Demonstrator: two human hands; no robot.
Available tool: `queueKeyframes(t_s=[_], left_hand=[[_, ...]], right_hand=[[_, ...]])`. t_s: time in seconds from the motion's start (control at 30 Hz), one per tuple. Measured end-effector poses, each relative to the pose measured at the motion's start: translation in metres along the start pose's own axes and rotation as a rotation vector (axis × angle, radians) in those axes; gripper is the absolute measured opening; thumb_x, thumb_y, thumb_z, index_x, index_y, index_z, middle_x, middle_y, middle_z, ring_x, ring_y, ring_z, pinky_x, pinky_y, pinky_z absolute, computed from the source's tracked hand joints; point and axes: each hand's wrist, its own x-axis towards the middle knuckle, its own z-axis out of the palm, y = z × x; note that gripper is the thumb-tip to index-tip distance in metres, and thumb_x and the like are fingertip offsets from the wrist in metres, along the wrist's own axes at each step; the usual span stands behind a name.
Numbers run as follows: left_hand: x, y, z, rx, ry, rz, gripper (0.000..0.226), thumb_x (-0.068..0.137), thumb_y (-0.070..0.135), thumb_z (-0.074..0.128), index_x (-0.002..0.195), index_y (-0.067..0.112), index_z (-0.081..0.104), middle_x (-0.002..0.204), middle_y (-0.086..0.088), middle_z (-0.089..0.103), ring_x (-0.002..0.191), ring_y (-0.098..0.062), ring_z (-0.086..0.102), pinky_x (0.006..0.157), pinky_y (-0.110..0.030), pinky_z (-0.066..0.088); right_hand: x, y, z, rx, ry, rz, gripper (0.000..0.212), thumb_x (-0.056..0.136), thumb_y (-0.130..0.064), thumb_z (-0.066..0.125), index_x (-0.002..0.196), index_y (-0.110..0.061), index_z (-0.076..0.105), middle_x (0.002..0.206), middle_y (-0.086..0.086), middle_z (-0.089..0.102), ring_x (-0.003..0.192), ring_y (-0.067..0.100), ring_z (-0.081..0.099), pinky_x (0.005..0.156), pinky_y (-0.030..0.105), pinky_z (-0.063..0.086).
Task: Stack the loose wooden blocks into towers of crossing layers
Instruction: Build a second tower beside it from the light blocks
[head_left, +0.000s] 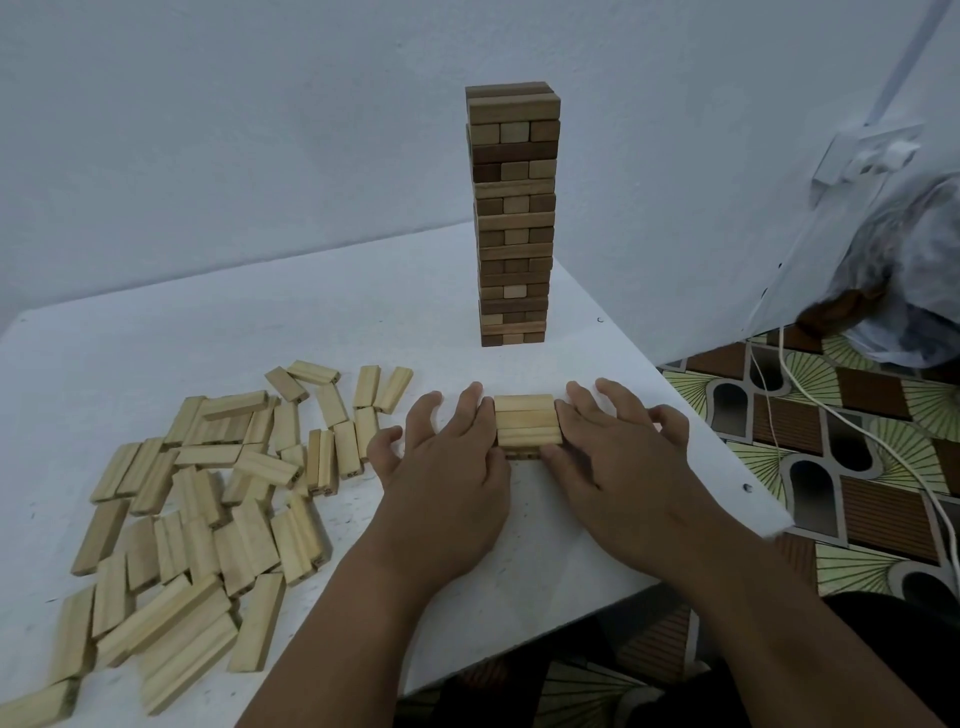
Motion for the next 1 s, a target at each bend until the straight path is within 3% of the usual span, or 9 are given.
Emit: queueKeyframes(t_s=[0.77, 1.0], left_hand=[[0.002, -0.003, 0.001, 0.001, -0.003, 0.010, 0.051, 0.103, 0.032, 0.020, 0.154, 0.032, 0.019, 0.163, 0.018, 0.008, 0.149, -0.013, -0.005, 0.117, -0.049, -0.001], [0.000, -0.004, -0.006, -0.127, 0.102, -0.009, 0.055, 0.095, 0.035, 0.018, 0.147, 0.033, 0.036, 0.160, 0.017, 0.023, 0.149, -0.013, 0.009, 0.116, -0.044, 0.005]], right_hand=[[-0.001, -0.003, 0.000, -0.007, 0.023, 0.008, 0.072, 0.088, -0.055, 0.008, 0.151, -0.029, 0.030, 0.160, -0.010, 0.023, 0.149, 0.015, 0.006, 0.114, 0.041, 0.004], [-0.004, -0.001, -0.009, 0.085, 0.105, 0.003, 0.077, 0.087, -0.063, 0.007, 0.152, -0.027, 0.029, 0.163, -0.010, 0.015, 0.150, 0.010, -0.002, 0.116, 0.038, 0.001]])
